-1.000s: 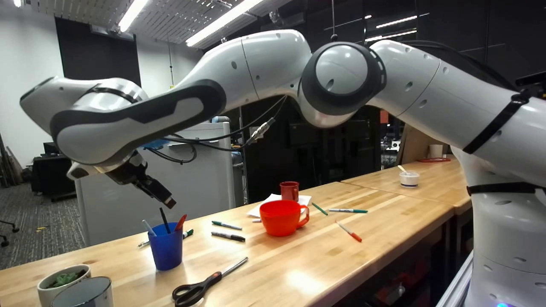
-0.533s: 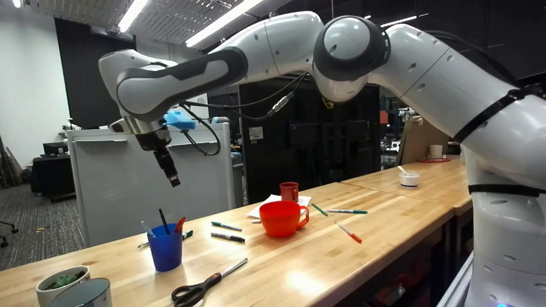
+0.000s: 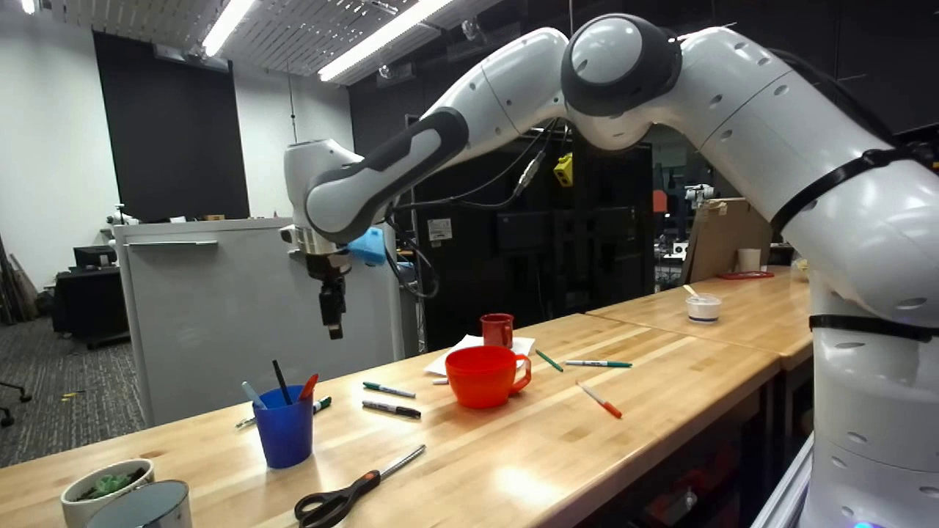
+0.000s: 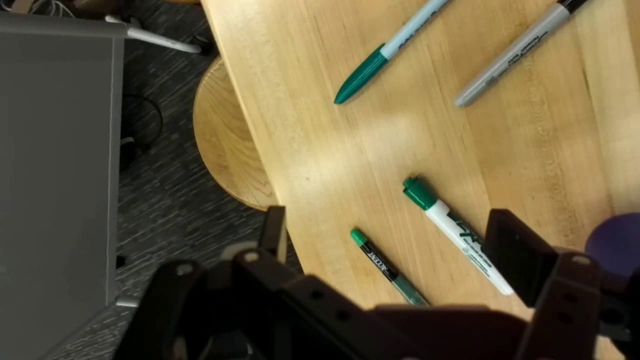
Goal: Put the orange pen inside the blue cup
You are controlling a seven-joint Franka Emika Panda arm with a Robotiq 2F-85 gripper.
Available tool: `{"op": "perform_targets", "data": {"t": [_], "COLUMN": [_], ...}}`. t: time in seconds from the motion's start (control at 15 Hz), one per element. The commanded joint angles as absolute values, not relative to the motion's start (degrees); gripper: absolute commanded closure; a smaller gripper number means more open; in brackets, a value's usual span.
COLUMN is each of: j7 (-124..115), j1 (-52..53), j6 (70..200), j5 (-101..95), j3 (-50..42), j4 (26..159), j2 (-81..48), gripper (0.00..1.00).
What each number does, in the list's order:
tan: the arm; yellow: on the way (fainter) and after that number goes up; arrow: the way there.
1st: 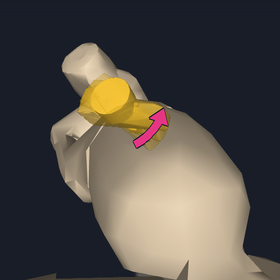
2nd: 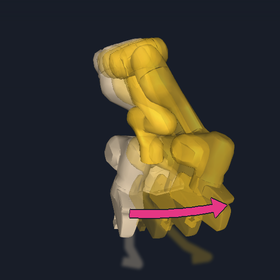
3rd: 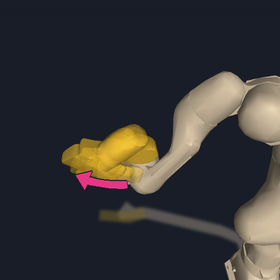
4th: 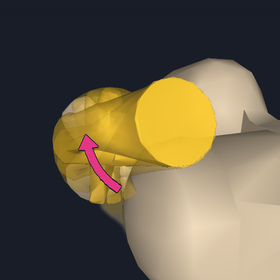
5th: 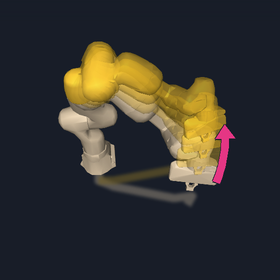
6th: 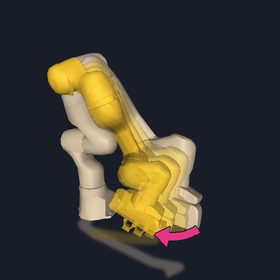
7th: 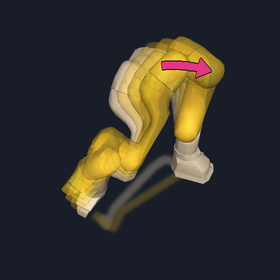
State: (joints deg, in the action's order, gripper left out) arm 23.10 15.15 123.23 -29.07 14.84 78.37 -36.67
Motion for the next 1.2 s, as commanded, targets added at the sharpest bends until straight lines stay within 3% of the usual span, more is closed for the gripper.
{"op": "perform_targets", "data": {"t": [0.0,0.2,0.27,1.13], "j7": [18.82,17.78,20.09,18.10], "j1": [11.99,11.14,12.36,12.15], "j6": [131.99,135.99,133.83,135.20], "j5": [-22.80,-19.52,-20.18,-19.55], "j3": [13.62,12.81,12.02,11.66], "j4": [92.40,100.64,92.31,98.05], "j2": [-29.87,-25.80,-31.96,-28.15], "gripper": [0.00,0.00,0.00,0.00]}}
